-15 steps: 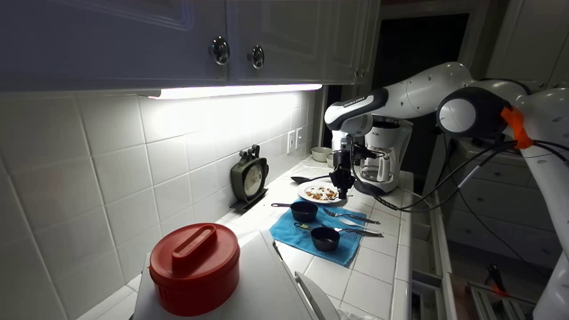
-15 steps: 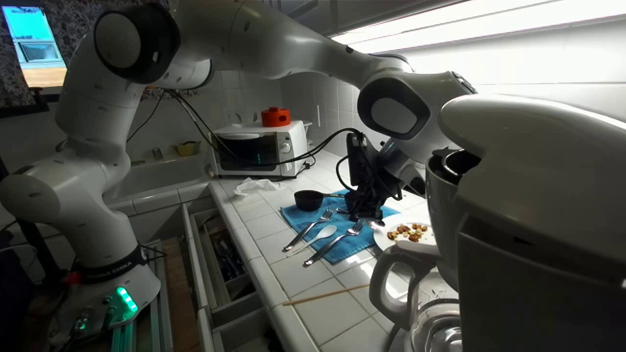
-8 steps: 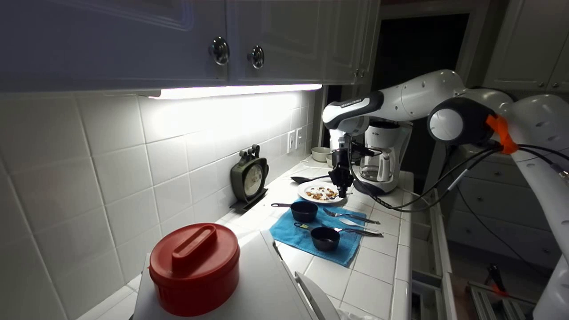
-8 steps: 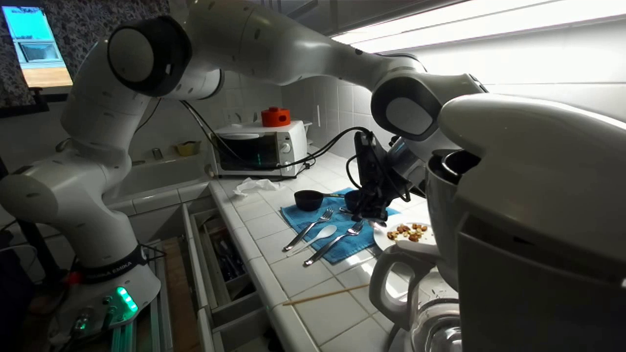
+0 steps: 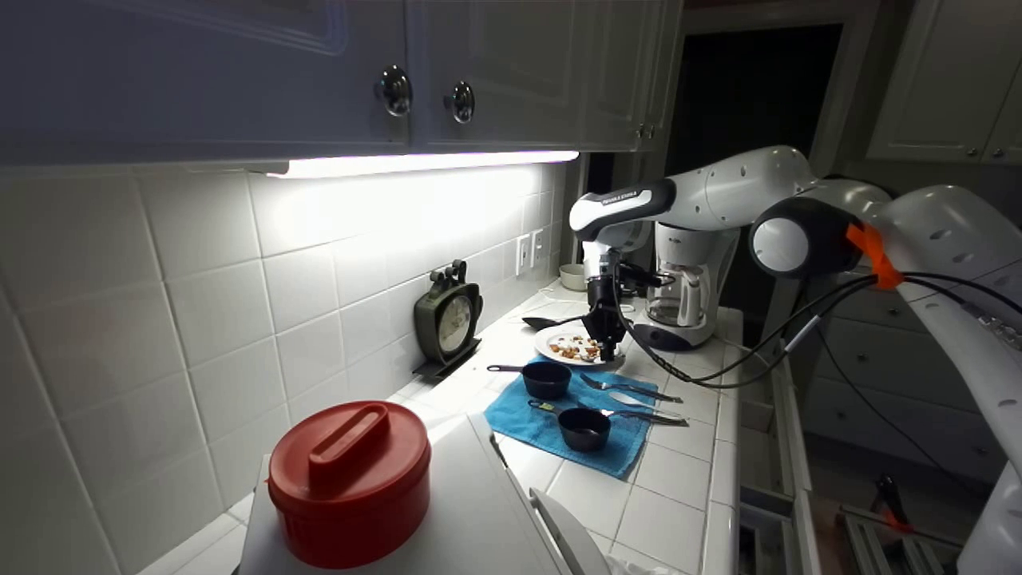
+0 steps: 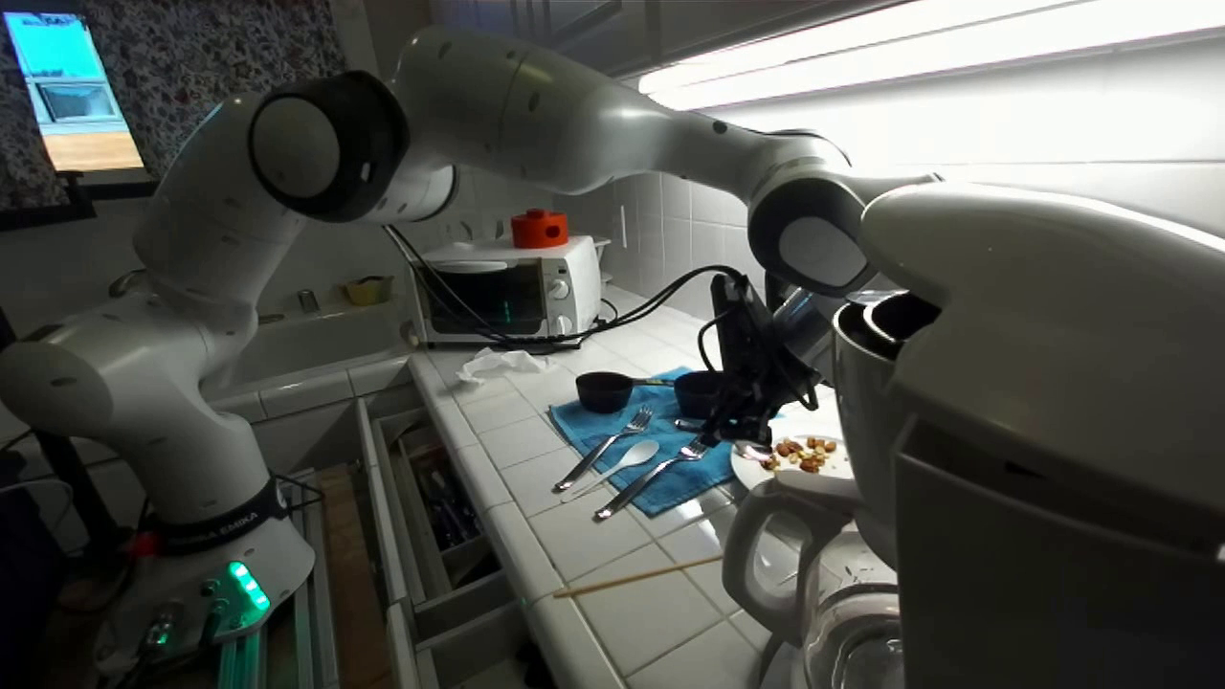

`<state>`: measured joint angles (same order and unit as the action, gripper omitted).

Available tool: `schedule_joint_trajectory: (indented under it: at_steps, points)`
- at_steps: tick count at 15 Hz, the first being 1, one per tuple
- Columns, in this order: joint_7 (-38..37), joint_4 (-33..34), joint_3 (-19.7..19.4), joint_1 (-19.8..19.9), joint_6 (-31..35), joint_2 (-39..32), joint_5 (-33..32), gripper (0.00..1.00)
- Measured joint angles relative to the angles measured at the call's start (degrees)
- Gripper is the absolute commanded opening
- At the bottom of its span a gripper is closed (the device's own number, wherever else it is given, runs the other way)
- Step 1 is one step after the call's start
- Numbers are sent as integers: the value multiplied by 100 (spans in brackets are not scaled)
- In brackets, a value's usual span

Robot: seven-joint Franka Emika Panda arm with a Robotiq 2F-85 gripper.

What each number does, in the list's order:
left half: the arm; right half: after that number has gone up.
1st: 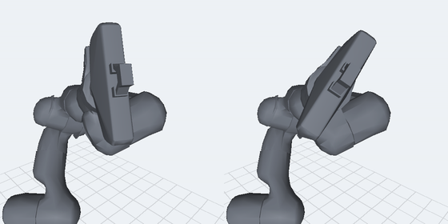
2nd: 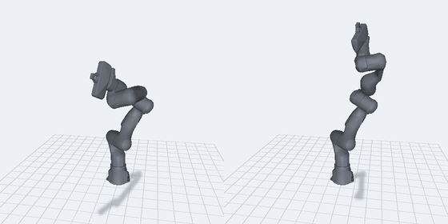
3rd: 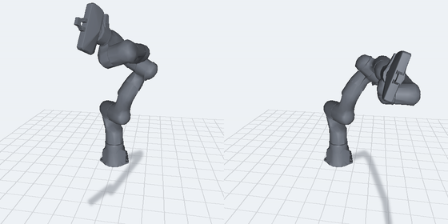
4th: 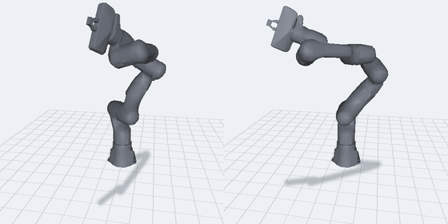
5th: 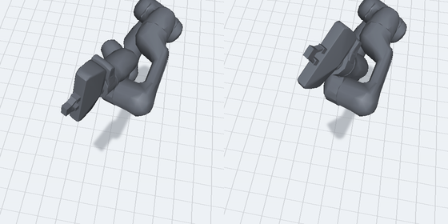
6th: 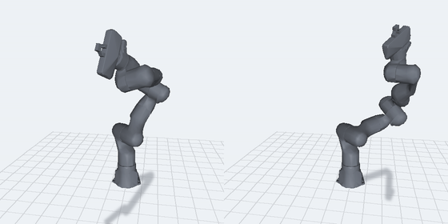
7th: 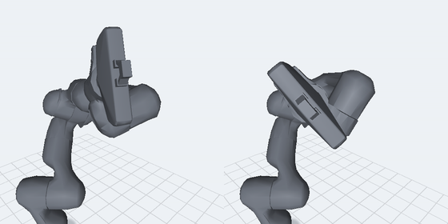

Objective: Use the silver spoon to remove some contents from the white plate and put them on the blue towel.

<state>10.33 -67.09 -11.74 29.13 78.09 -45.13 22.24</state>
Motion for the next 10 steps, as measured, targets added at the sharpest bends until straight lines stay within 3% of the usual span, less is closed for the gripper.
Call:
schedule_joint_trajectory:
  at_steps: [10]
  points:
    - [-212, 735, 100, 237, -284, -359, 0, 6]
